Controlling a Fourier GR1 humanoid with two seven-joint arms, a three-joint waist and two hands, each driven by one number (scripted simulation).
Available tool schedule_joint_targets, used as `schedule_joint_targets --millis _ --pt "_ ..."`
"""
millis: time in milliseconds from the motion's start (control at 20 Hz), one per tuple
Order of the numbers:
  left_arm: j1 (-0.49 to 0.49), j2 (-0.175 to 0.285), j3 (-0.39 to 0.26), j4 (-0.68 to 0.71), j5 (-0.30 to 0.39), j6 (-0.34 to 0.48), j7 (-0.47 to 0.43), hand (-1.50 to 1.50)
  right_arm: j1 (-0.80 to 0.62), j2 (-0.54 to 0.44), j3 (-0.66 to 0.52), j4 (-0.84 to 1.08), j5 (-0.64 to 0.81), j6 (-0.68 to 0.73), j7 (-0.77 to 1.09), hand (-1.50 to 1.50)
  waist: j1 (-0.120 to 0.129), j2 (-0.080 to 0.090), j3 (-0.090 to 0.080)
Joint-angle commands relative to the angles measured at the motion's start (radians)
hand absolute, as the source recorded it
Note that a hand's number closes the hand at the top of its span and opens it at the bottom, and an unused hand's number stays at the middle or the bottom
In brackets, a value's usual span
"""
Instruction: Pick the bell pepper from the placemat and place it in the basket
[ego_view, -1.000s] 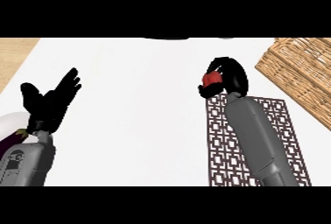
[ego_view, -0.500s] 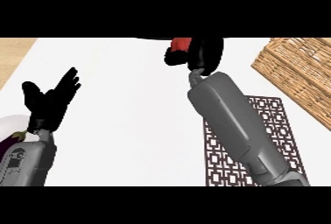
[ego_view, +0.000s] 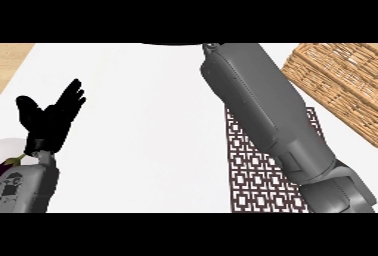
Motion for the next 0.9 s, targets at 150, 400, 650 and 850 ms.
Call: schedule_joint_targets --millis 150,400,650,850 --pt "0.036 -0.014 -0.005 -0.013 -0.01 0.003 -0.028 0.0 -0.122 -0.106 -0.107 0.149 0.051 -0.015 0.037 1.5 0.002 0.005 0.0" --pt "0.04 -0.007 -0.002 -0.017 -0.006 -0.01 -0.017 0.0 -0.218 -0.204 -0.155 0.25 0.077 0.054 0.033 1.5 0.008 0.008 0.0" --pt "0.091 -0.015 -0.001 -0.061 0.005 -0.02 -0.025 0.0 -0.128 -0.248 -0.146 0.272 0.152 0.001 0.071 1.5 -0.005 0.001 0.001" --pt "0.012 -0.01 0.014 -0.011 -0.013 0.014 0.001 0.0 -0.054 -0.289 -0.185 0.243 0.121 0.004 0.02 1.5 -0.023 0.0 0.001"
